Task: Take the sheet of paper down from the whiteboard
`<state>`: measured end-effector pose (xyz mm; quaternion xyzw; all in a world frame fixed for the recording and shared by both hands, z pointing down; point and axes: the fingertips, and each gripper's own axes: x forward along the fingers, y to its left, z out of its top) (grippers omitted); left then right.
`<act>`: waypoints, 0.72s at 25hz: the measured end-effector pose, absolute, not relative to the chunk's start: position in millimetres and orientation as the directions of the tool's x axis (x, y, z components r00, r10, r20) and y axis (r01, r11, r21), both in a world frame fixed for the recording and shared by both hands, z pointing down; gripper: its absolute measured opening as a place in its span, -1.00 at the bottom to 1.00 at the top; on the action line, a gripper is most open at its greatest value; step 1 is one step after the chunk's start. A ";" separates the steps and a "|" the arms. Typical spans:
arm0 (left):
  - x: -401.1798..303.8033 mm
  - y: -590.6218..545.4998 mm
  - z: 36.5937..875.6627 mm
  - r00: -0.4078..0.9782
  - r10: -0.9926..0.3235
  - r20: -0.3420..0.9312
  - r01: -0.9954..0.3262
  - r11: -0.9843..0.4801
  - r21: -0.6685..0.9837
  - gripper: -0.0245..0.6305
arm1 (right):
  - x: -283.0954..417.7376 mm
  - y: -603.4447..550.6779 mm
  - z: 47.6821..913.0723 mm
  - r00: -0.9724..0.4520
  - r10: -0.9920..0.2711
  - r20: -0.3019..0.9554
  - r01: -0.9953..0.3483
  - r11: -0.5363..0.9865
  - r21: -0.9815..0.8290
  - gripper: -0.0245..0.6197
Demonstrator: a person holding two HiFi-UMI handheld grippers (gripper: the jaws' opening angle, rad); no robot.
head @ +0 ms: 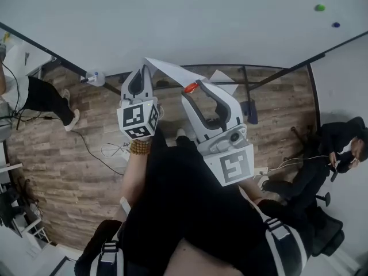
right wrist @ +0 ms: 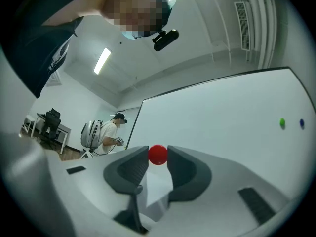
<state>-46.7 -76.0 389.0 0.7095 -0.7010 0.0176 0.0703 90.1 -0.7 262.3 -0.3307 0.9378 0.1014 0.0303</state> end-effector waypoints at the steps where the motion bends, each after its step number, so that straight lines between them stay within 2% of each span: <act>1: -47.9 -76.4 391.6 0.017 -0.992 0.126 -0.997 -0.007 0.080 -0.90 | 91.8 -2.8 262.2 -0.775 -0.620 -0.124 -0.632 0.754 0.179 -0.56; 18: -11.2 -73.6 347.1 0.109 -0.994 0.000 -0.993 -0.109 0.036 -0.90 | 112.4 -43.6 289.9 -0.690 -0.719 -0.089 -0.720 0.667 0.193 -0.57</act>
